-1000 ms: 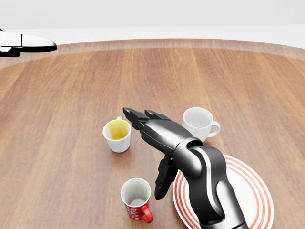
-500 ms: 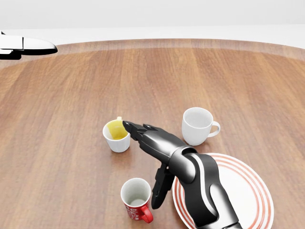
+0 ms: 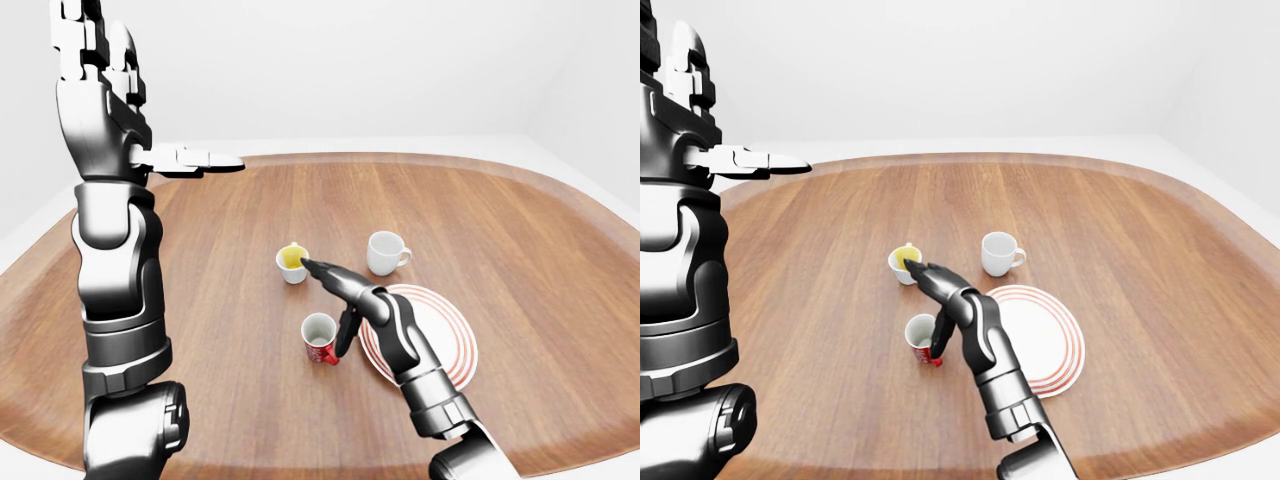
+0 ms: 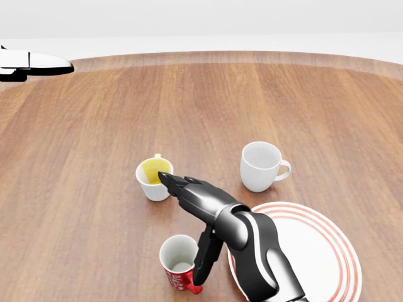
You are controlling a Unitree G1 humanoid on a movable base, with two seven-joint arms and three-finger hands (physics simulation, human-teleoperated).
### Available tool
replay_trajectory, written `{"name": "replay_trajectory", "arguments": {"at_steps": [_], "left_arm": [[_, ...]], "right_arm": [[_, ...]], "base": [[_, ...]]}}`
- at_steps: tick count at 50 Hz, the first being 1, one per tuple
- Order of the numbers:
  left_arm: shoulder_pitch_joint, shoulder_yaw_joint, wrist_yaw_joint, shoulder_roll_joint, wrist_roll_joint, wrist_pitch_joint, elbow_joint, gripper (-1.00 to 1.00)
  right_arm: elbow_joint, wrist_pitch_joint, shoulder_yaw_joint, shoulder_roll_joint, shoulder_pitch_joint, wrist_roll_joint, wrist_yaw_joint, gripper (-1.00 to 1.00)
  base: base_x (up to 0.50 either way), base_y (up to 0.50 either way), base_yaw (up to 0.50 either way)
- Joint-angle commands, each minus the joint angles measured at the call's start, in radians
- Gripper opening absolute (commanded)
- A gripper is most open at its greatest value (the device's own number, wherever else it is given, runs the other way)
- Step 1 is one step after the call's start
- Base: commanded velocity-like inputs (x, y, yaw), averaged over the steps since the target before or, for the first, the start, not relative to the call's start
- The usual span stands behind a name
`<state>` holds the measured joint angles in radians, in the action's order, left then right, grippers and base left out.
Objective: Pick up the red mug and put it on the plate
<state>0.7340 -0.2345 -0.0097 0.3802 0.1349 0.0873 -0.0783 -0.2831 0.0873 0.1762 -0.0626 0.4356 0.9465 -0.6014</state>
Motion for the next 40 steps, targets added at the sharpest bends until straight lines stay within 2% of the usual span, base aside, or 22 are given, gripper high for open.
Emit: {"name": "replay_trajectory", "arguments": {"at_steps": [1,40], "left_arm": [[-0.004,-0.003,0.002,0.002,0.005,0.0,0.005,1.0],[-0.024,-0.004,0.004,-0.002,0.009,0.0,0.027,1.0]], "right_arm": [[-0.05,0.0,0.011,-0.012,-0.011,-0.007,0.033,1.0],[-0.308,0.0,0.033,-0.046,-0.015,-0.044,0.176,1.0]], "base": [[0.0,0.0,0.0],[0.0,0.0,0.0]]}}
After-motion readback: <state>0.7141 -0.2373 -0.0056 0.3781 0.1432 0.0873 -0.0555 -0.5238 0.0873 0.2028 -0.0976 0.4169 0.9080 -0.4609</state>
